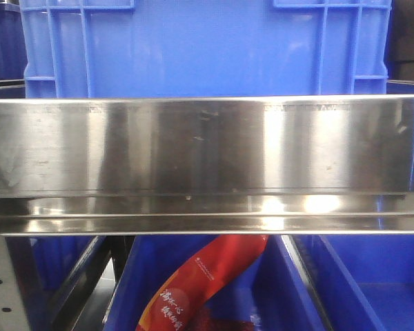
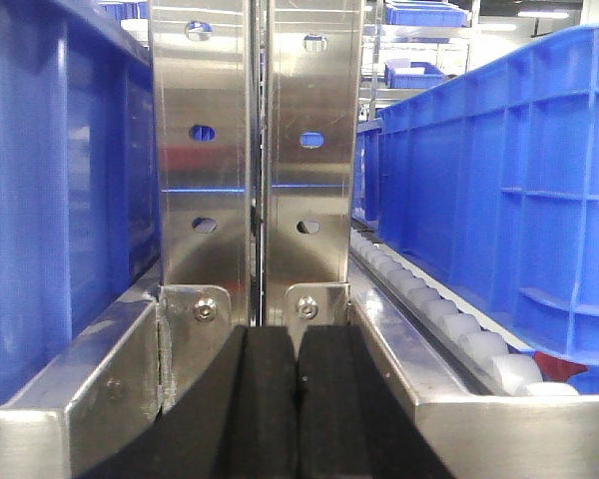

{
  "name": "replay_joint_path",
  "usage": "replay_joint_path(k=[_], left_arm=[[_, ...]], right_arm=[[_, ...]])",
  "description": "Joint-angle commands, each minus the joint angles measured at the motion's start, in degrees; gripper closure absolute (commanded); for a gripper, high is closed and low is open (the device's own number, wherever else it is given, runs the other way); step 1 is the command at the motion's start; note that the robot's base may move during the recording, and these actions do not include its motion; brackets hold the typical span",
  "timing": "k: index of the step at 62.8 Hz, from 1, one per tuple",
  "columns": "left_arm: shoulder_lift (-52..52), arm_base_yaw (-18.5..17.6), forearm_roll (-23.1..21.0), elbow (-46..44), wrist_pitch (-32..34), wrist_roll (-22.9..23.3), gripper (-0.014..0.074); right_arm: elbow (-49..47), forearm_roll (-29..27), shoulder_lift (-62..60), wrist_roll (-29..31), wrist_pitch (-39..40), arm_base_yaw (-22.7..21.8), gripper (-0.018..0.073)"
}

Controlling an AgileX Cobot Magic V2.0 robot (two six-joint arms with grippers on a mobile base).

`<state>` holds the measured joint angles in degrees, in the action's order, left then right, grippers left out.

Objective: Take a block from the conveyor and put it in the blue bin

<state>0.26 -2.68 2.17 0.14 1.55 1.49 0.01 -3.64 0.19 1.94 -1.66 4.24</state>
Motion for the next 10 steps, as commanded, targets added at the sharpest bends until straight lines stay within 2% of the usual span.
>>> replay_joint_path(k=[1,10], left_arm=[[-0.3,0.3,-0.4,-0.1,1.1,0.3,0.0708],[-0.3,0.3,-0.4,-0.1,1.1,0.3,0.0708]], right_arm=[[0.0,0.4,-0.2,0.2,1.3,-0.2,0.0721],[0.0,0.4,-0.2,0.2,1.3,-0.2,0.0721]])
